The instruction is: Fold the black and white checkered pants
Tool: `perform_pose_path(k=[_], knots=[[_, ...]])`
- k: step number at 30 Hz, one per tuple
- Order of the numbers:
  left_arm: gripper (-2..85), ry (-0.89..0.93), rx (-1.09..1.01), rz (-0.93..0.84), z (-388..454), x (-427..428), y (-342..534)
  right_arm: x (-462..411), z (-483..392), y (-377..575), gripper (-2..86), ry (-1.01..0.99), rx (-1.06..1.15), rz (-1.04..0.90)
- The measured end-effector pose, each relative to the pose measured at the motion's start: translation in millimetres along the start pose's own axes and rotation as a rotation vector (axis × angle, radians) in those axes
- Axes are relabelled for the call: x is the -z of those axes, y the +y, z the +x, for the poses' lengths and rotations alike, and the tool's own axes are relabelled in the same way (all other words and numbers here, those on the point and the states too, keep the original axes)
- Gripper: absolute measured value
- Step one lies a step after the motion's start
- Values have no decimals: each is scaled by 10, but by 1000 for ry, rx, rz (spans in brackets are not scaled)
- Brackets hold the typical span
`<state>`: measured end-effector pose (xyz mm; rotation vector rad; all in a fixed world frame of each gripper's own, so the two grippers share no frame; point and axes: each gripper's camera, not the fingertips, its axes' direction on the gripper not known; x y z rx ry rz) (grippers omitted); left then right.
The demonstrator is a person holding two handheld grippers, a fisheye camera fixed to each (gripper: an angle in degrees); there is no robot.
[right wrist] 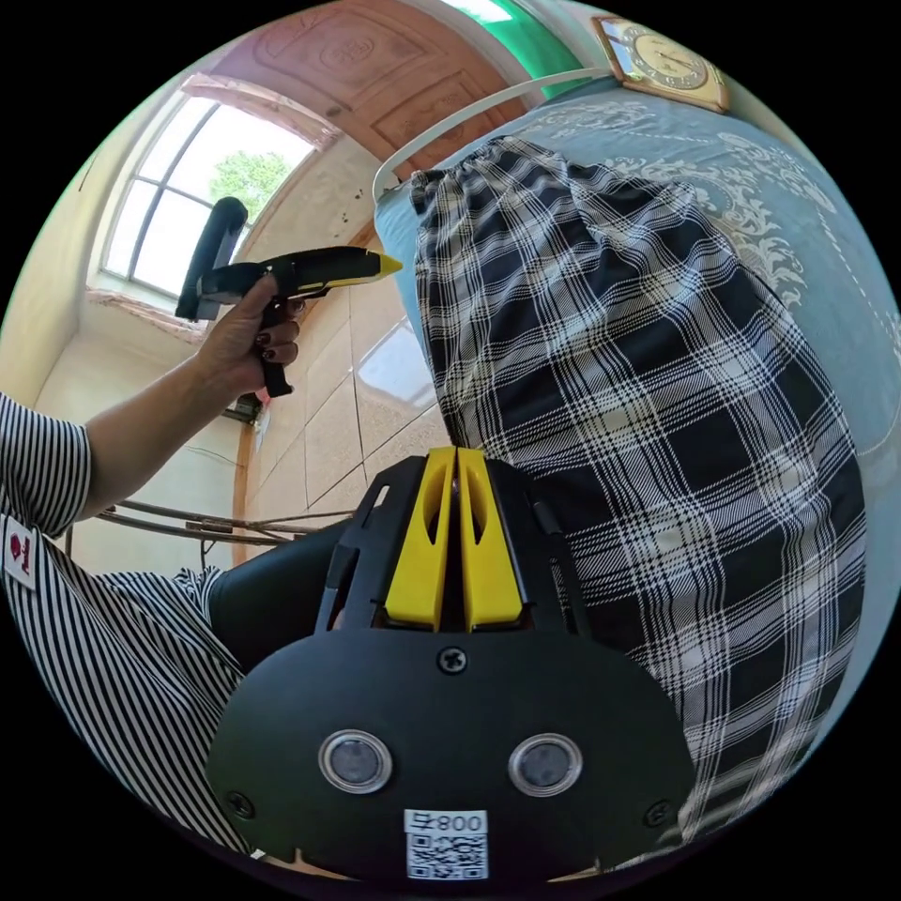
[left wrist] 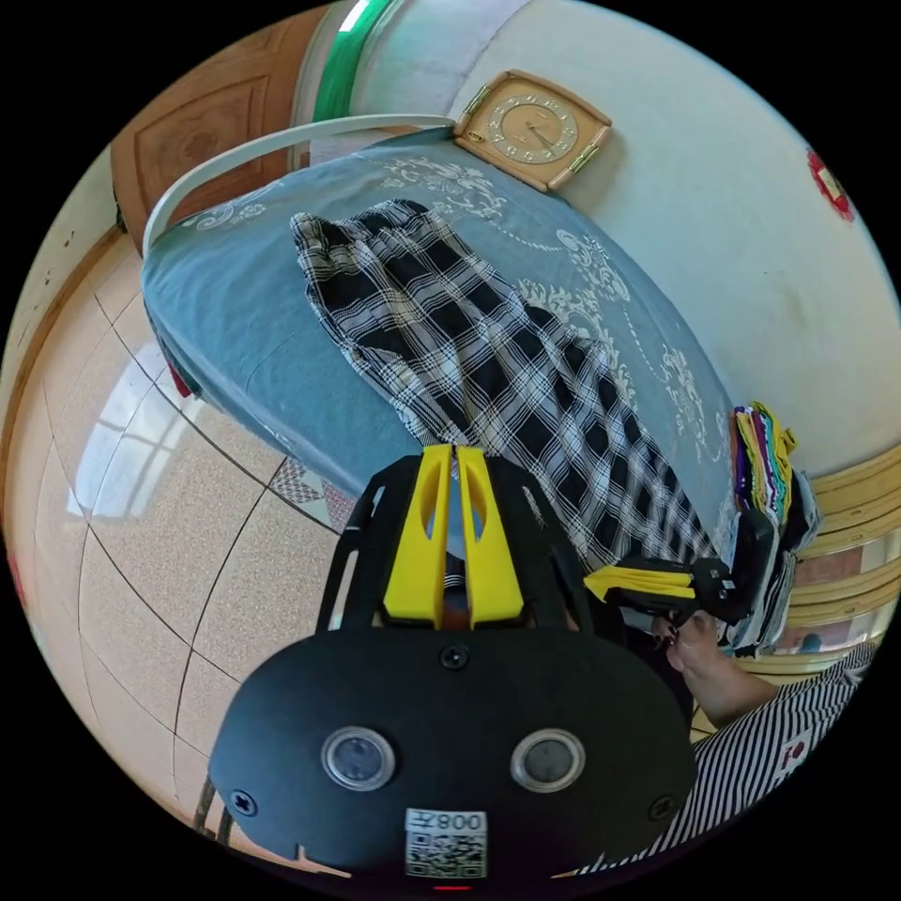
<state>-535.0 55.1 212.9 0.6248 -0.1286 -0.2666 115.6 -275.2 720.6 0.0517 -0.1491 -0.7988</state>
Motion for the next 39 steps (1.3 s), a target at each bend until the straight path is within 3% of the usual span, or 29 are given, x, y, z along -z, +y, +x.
perform_pose_path(k=[3,6,11,16,19,24,29,39], knots=[[7,4,53,5,44,-121,66,53,59,122,5,-12,-39,31],[5,121,7,12,262,-254,89,225,139,386,7,12,-103,79],[4,319,-370,-143,1362,-820,50,768,364,1282,5,142,-365,246],[5,238,-569,-370,2142,-1584,155,902,621,2105,3,229,-640,330],[7,268,-584,-336,2360,-1619,115,919,703,2369,5,88,-704,416],[25,344,-772,-302,3034,-1655,169,1167,530,2838,16,245,-780,539],[85,518,-1078,-421,4343,-2180,430,1403,468,3720,67,410,-1038,645],[103,479,-1575,-531,6403,-2975,1178,1253,574,4194,111,318,-1145,748]])
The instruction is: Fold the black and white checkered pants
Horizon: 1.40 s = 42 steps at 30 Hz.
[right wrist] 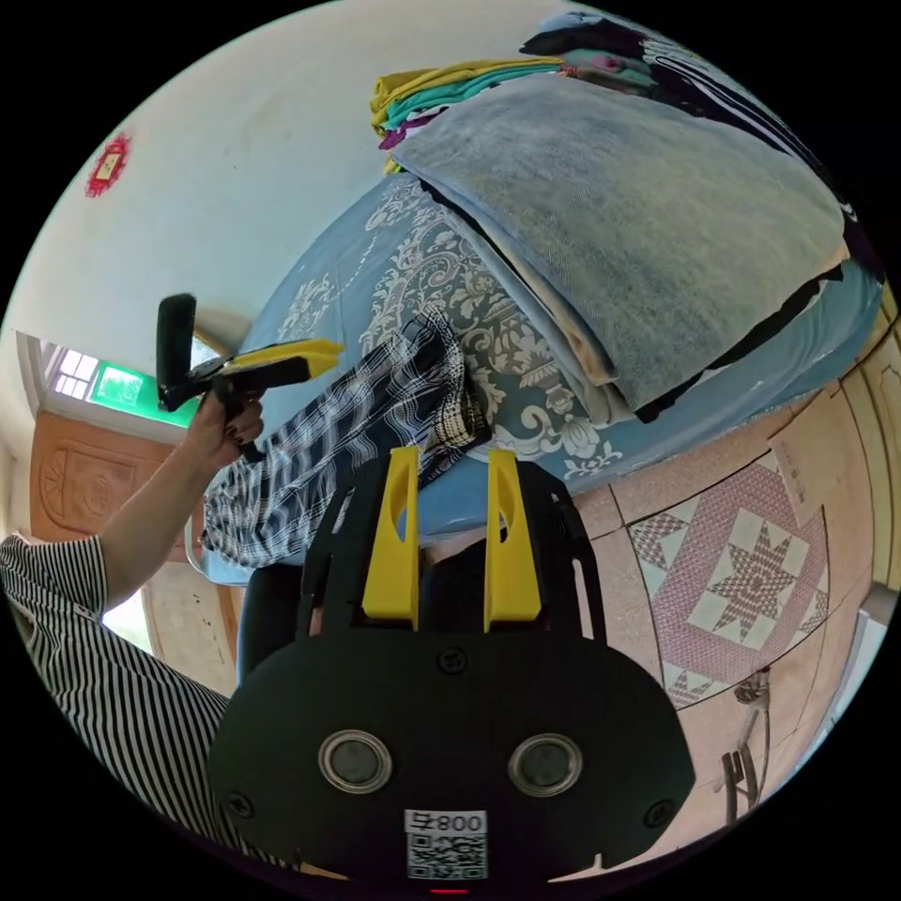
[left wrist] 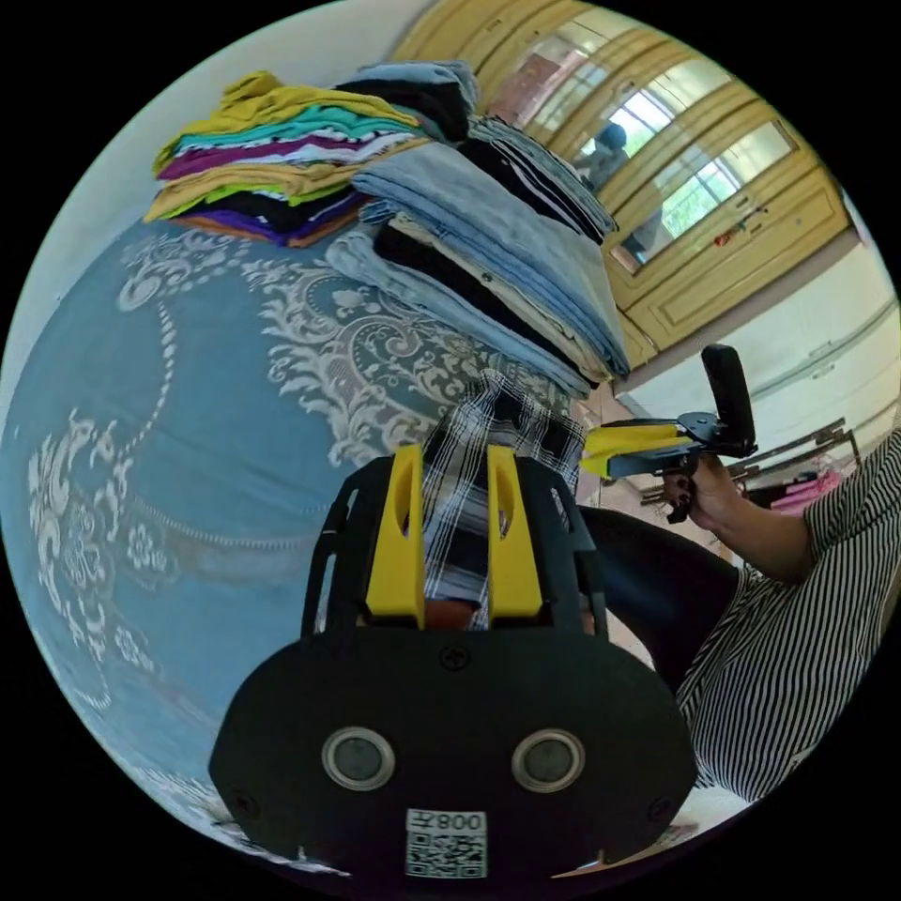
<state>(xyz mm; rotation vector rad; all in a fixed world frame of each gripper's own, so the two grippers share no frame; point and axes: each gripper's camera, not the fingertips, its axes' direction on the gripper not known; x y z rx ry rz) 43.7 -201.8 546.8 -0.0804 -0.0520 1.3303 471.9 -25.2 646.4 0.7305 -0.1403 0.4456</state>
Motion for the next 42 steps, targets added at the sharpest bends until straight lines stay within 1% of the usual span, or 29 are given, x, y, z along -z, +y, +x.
perform_pose_path(k=[3,7,8,10,12,18,23,25,30,36,42], knots=[[103,28,-57,-53,7,-247,-417,-53,61,3,111,-16,-16,-19],[97,24,-117,-176,32,-641,-822,-21,186,28,104,-46,-53,-12],[93,-15,-129,-179,50,-695,-890,-13,219,39,102,-57,-63,-9],[83,-27,-152,-189,72,-740,-977,0,243,52,95,-60,-63,-4],[71,4,-158,-205,75,-787,-1052,-1,266,60,89,-62,-67,-1],[41,-19,-150,-205,101,-859,-1254,29,344,81,77,-46,-79,-6],[29,-27,-134,-200,103,-846,-1379,26,425,112,55,-119,-81,-14],[27,-35,-133,-198,111,-829,-1413,17,436,122,44,-90,-79,-11],[20,-63,-154,-194,161,-747,-1486,49,525,162,25,-119,-74,-3],[13,-86,-163,-170,205,-544,-1491,161,491,191,15,-138,-21,23],[12,-93,-196,-124,239,-144,-1358,370,313,229,12,-198,69,61]])
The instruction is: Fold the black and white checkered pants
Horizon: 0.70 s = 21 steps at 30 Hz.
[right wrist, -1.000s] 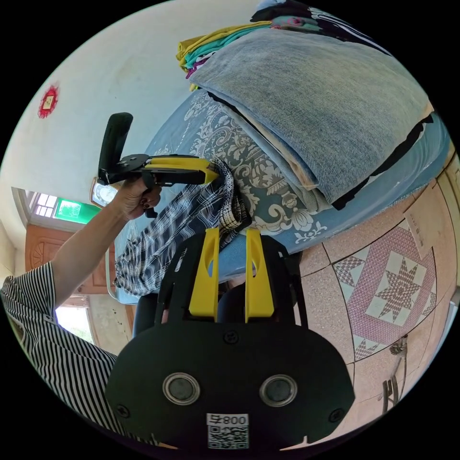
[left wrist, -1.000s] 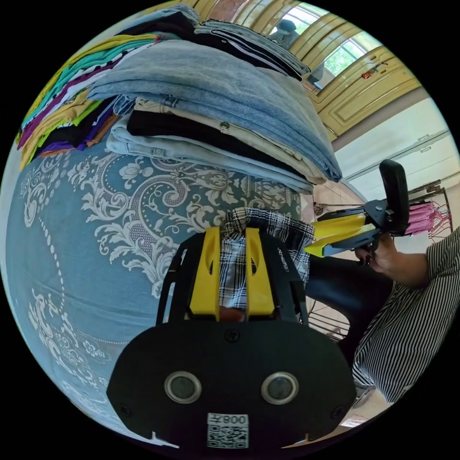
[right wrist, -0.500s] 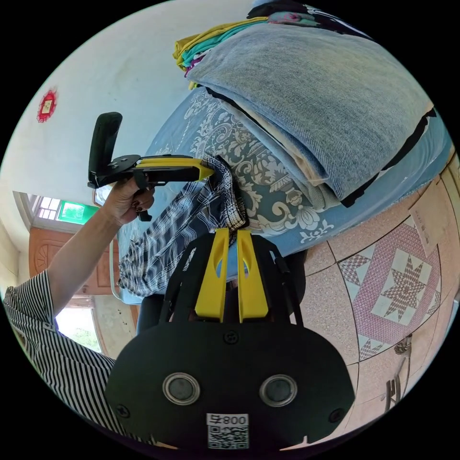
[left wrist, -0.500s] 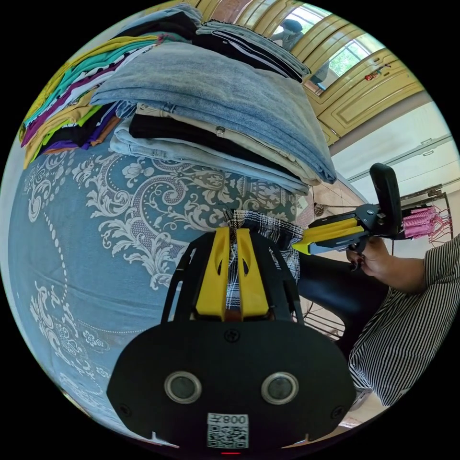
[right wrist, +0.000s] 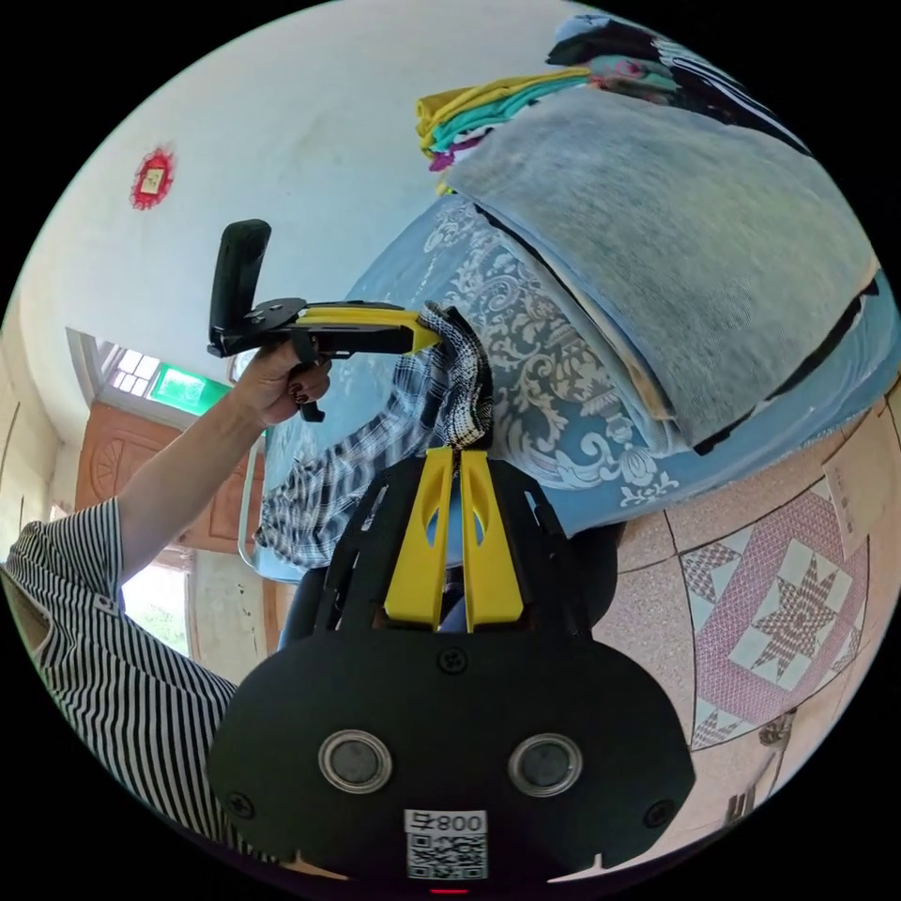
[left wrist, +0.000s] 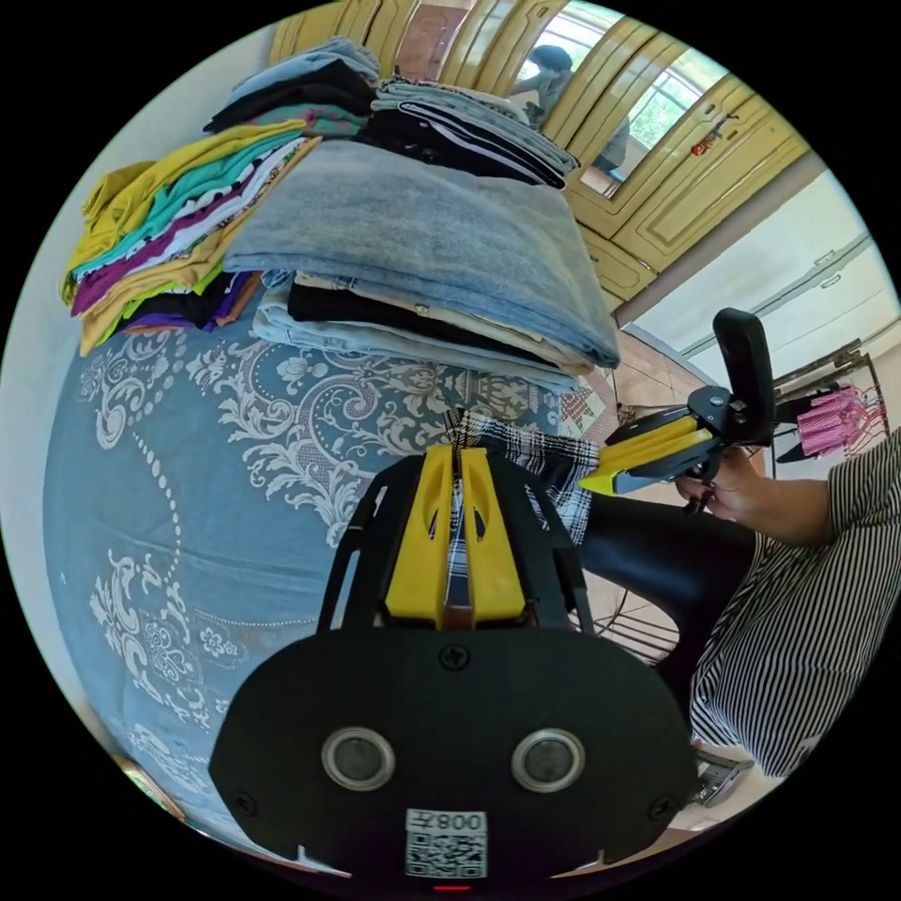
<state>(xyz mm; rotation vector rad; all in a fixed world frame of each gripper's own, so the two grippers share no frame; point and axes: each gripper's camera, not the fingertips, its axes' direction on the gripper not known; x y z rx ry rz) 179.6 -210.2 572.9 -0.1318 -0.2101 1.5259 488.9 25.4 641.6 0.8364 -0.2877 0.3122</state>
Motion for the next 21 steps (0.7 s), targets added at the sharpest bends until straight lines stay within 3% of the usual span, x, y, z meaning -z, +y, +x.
perform_pose_path(k=[9,21], knots=[[10,-35,-17,105,-3,885,913,15,-842,-28,9,-127,296,-51],[12,-61,232,86,-183,1467,2745,-1081,-2016,-18,9,-248,615,-363]])
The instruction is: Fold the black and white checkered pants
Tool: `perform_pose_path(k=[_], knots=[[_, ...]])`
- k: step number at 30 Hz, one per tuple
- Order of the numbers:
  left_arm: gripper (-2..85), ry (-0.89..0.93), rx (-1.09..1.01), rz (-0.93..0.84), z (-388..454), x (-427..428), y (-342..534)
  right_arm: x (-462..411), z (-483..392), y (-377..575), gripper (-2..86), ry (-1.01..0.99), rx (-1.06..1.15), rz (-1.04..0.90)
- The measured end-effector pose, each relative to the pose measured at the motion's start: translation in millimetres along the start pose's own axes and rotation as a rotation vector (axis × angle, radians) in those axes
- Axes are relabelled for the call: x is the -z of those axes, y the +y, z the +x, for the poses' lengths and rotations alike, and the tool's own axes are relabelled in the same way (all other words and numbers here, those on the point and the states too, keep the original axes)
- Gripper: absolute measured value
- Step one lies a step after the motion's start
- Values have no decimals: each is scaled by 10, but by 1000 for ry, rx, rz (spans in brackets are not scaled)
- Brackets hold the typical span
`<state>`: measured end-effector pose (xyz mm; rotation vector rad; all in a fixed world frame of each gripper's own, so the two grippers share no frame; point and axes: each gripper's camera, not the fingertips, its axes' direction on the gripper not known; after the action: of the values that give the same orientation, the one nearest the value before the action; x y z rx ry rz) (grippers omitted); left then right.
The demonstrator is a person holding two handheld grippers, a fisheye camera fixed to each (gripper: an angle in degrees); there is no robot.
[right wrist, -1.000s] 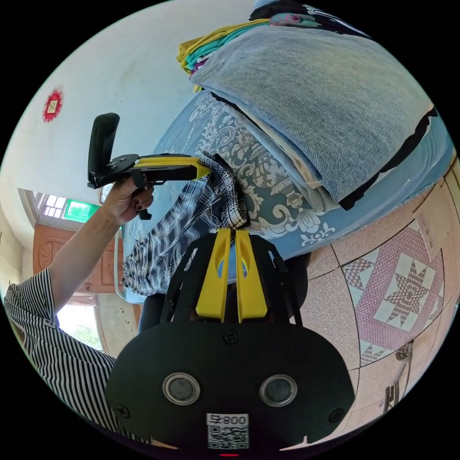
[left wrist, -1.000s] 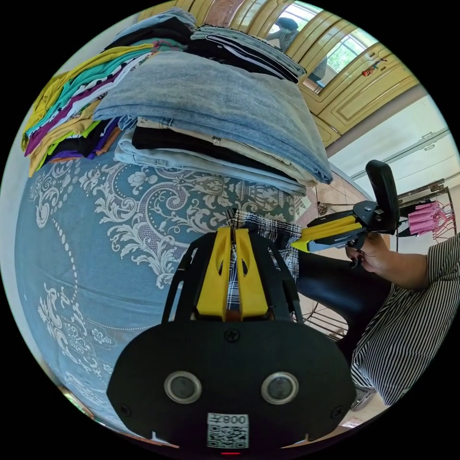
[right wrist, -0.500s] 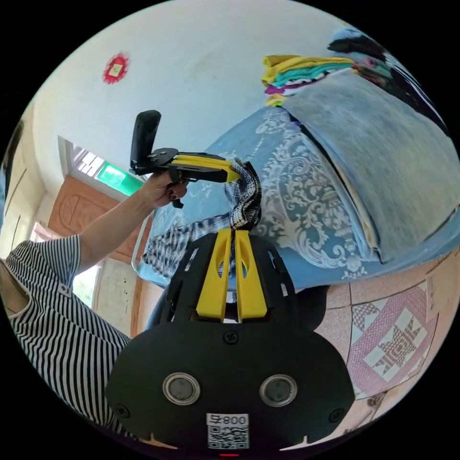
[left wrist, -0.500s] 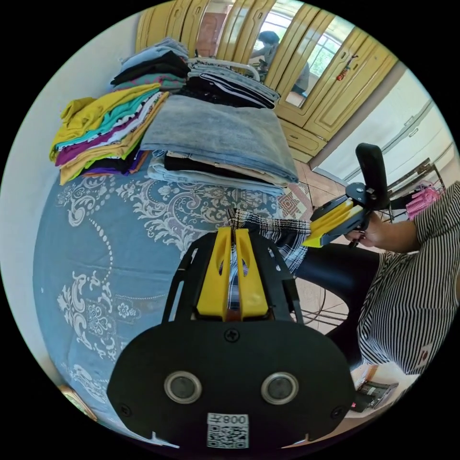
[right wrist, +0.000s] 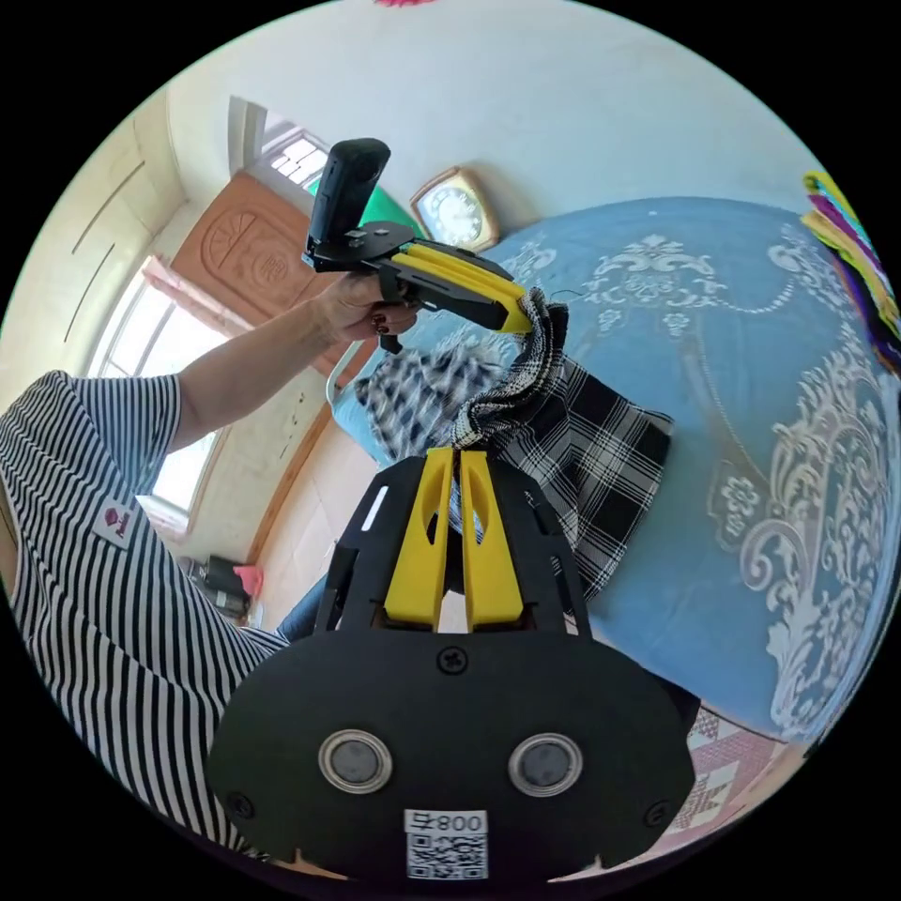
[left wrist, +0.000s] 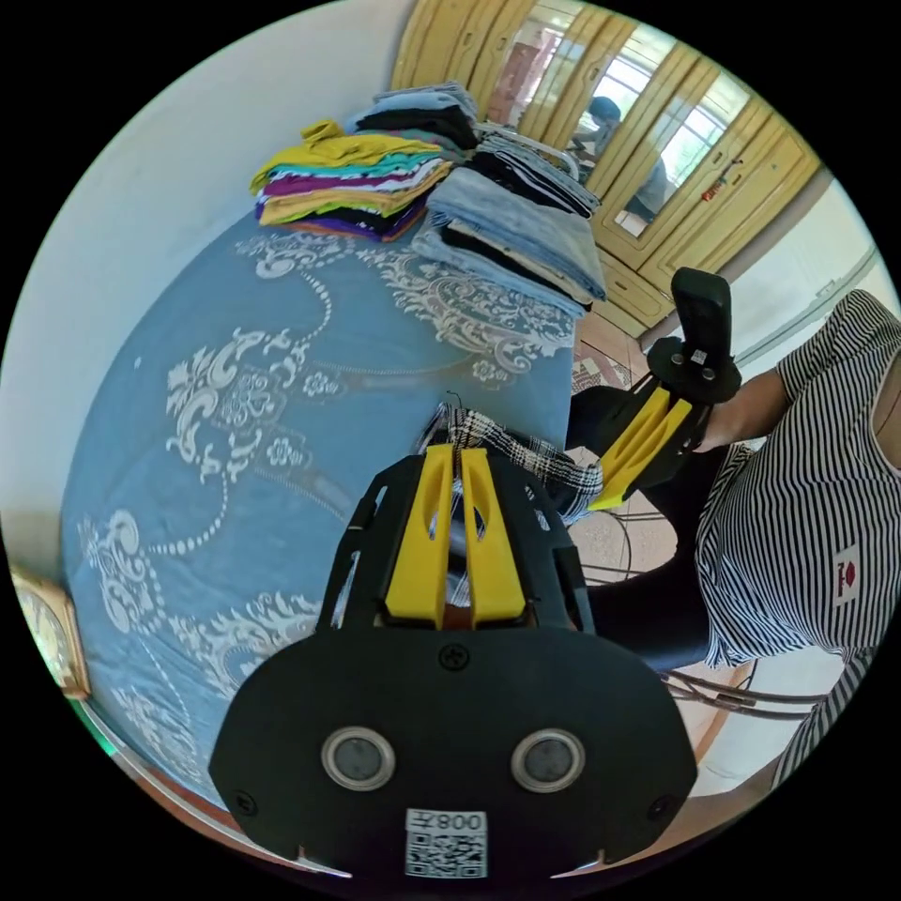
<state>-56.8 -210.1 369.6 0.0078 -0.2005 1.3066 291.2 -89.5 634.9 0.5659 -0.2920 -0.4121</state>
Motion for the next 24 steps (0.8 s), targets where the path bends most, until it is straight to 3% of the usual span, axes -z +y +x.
perform_pose_path(k=[8,18,24], knots=[[16,61,196,9,-353,3,958,-782,-143,-391,10,-29,71,-219],[23,42,308,67,-555,326,1701,-1179,-380,-875,9,-66,126,-276],[24,-8,482,39,-687,451,2263,-1553,-553,-1150,11,-65,173,-352]])
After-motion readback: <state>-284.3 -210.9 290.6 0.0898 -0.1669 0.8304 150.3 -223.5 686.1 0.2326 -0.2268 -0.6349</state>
